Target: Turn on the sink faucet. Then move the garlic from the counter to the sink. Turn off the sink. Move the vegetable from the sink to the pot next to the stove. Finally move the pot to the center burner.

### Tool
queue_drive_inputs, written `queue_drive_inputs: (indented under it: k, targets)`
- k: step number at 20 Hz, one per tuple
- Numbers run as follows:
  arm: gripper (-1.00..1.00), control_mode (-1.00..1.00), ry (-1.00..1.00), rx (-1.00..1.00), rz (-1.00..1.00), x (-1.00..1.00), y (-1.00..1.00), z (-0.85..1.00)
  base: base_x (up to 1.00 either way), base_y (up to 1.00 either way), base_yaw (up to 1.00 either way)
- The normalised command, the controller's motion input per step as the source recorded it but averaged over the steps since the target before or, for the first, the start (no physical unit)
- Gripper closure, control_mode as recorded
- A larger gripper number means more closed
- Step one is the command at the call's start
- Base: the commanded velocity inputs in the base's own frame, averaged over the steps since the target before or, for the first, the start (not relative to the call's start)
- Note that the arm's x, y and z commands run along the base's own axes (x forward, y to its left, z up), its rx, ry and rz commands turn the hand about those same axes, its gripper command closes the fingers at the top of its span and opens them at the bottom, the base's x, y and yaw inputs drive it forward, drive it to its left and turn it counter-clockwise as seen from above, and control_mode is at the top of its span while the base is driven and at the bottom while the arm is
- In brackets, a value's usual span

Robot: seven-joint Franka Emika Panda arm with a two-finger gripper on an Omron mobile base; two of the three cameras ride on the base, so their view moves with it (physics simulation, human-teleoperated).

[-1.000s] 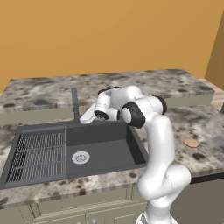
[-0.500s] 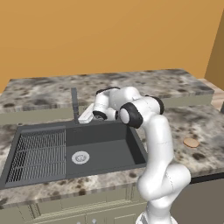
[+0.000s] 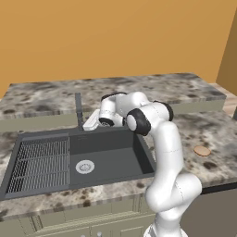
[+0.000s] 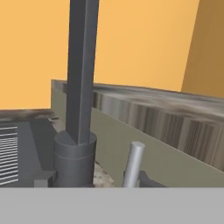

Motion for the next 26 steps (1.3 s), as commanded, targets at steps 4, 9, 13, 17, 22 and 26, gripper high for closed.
queue_drive_inputs:
  k: [4,9,13,17,22,26]
  targets:
    - [1.00,-1.00,0.02,0.00,0.00,0.00,0.06,-0.02,0.00,0.00,0.00]
    - [1.00,-1.00,-0.02,0.00,-0.01,0.00,0.00,0.01,0.00,0.00,0.00]
    - [1.00,-1.00,-0.08,0.00,-0.06,-0.01,-0.02,0.10,0.00,0.00,0.00]
    - [1.00,-1.00,-0.08,0.00,-0.06,-0.01,-0.20,0.11,0.00,0.00,0.00]
    - [1.00,-1.00,-0.04,0.00,-0.01,0.00,-0.34,0.04,0.00,0.00,0.00]
    - [1.00,-1.00,0.00,0.00,-0.10,0.12,-0.01,0.03,0.00,0.00,0.00]
